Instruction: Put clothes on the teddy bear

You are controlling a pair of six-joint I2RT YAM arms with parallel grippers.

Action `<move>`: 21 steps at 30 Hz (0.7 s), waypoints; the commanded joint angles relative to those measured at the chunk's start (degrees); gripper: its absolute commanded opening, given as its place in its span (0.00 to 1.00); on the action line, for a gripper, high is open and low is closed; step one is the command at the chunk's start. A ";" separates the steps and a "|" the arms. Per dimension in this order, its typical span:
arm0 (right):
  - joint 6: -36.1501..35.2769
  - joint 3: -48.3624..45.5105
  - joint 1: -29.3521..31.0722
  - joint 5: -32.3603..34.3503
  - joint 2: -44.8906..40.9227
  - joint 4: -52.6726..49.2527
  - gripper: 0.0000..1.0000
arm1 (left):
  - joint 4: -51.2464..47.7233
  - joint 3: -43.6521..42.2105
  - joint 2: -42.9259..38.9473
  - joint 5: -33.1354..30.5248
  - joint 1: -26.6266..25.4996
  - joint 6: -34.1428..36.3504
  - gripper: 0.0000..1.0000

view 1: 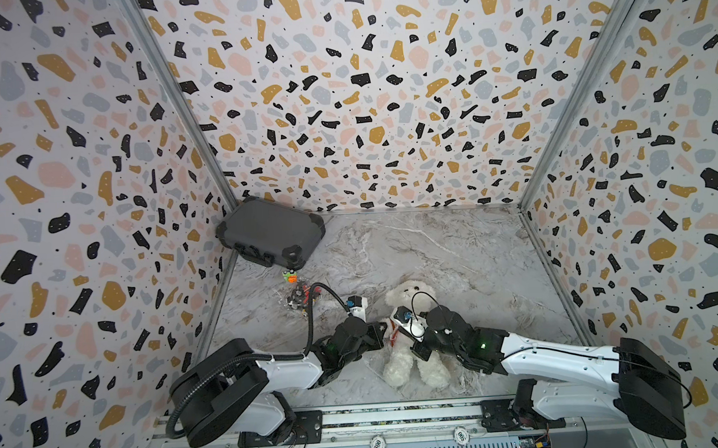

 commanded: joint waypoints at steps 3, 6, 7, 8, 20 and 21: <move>1.55 -1.12 1.99 0.33 -2.33 -4.05 0.00 | 0.71 0.39 -2.85 -3.79 0.19 -1.13 0.00; 2.90 -1.74 3.24 0.83 -2.39 -4.37 0.00 | 0.71 -0.24 -3.68 -4.59 0.14 -1.77 0.00; 3.33 -1.44 3.54 0.84 -2.17 -4.93 0.00 | 0.71 -0.52 -3.95 -4.88 0.17 -2.01 0.00; 3.62 -1.34 3.81 0.85 -2.04 -5.12 0.00 | 0.78 -0.72 -4.10 -5.20 0.18 -2.17 0.00; 10.25 -1.90 4.36 -3.68 1.52 -3.08 0.00 | -2.20 -3.00 -8.13 -8.66 0.58 -2.48 0.00; 10.39 -1.93 4.38 -3.73 1.89 -2.93 0.00 | -2.34 -3.05 -8.42 -8.69 0.61 -2.33 0.00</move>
